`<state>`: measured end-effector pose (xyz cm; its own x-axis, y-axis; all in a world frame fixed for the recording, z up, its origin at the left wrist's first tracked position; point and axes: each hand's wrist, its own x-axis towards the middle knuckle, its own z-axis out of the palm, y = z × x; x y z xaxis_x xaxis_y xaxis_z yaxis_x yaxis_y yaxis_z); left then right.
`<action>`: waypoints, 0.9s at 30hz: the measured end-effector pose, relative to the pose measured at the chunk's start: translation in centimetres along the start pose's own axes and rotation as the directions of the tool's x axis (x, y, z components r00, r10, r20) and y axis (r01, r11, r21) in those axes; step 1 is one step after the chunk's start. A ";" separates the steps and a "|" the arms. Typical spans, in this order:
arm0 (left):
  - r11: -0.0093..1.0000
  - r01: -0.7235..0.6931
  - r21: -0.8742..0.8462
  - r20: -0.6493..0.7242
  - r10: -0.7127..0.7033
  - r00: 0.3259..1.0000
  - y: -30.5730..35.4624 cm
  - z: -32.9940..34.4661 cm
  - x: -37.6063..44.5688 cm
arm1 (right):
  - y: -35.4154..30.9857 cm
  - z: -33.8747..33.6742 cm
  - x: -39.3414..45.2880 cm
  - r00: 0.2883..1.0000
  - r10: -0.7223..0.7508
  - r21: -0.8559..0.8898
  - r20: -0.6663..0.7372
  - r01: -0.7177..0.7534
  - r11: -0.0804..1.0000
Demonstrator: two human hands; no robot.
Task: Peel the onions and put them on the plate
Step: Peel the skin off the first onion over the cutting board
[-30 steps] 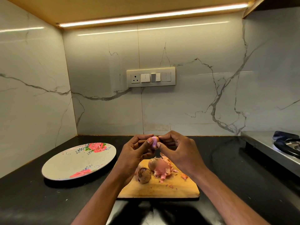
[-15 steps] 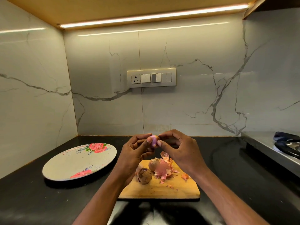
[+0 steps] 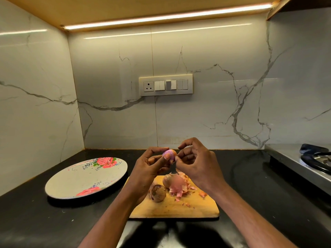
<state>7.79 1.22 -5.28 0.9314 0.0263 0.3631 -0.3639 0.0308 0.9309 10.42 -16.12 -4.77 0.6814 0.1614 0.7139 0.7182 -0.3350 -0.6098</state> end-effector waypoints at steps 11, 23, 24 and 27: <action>0.999 0.028 -0.041 0.018 -0.028 0.999 0.2 -0.1 -0.2 | 2.4 -1.3 0.5 0.995 0.099 -0.101 -0.018 -0.100 0.990; 0.999 0.032 -0.032 0.000 -0.032 0.999 -0.2 -0.2 0.1 | 0.7 0.2 -0.1 0.996 -0.082 -0.089 -0.035 0.079 0.993; 0.999 0.029 -0.025 -0.001 -0.029 1.000 -0.3 -0.2 0.1 | 0.7 0.2 -0.1 0.995 -0.091 -0.100 -0.039 0.087 0.991; 1.000 0.019 0.001 -0.005 -0.019 1.000 -0.3 -0.2 0.1 | 0.7 0.3 -0.2 0.994 -0.104 -0.123 -0.033 0.100 0.987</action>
<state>8.02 1.39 -5.53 0.9382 0.0309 0.3448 -0.3457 0.0303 0.9379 10.84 -16.15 -5.47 0.5976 0.1648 0.7847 0.7597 -0.4291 -0.4885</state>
